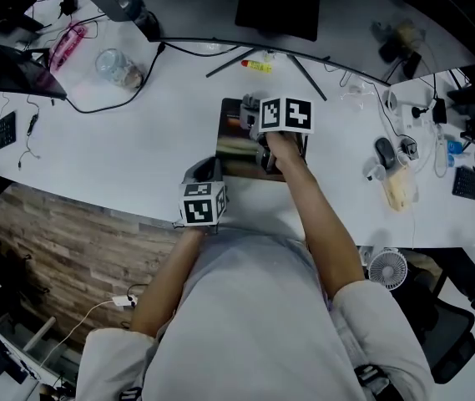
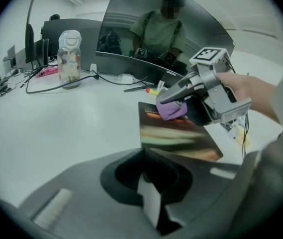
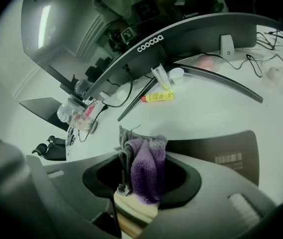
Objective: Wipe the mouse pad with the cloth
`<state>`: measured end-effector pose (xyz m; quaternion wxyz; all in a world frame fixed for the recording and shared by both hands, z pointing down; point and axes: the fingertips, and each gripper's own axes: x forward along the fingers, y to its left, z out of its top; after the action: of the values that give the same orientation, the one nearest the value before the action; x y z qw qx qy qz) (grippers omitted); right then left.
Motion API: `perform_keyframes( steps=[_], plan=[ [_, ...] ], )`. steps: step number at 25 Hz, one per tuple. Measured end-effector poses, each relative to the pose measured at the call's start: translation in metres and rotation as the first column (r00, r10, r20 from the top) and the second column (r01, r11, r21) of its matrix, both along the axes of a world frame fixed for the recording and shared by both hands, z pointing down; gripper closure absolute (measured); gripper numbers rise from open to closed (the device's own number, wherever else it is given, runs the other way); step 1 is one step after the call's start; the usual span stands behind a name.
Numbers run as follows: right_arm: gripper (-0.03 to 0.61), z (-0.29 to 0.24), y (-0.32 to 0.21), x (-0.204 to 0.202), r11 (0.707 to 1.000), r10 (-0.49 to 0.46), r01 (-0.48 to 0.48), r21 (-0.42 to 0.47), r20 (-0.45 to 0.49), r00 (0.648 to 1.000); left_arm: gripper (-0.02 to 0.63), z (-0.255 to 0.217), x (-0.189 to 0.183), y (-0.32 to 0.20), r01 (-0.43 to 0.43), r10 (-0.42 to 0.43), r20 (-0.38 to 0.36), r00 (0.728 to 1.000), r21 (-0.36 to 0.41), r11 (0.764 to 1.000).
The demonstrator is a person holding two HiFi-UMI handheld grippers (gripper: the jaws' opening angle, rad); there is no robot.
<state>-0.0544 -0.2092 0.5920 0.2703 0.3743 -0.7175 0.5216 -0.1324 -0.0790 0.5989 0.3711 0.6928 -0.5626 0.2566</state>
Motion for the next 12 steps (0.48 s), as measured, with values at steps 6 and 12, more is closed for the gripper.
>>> perform_keyframes(
  steps=[6,12],
  plan=[
    [0.388,0.000,0.000,0.017,1.000,0.013,-0.013,0.005,-0.008,1.000,0.614,0.000,0.000,0.000,0.000,0.000,-0.001,1.000,0.002,1.000],
    [0.387,0.000,0.001,0.034,1.000,0.021,-0.021,0.003,-0.016,1.000,0.614,-0.001,0.000,0.001,0.001,-0.001,0.008,1.000,0.003,1.000]
  ],
)
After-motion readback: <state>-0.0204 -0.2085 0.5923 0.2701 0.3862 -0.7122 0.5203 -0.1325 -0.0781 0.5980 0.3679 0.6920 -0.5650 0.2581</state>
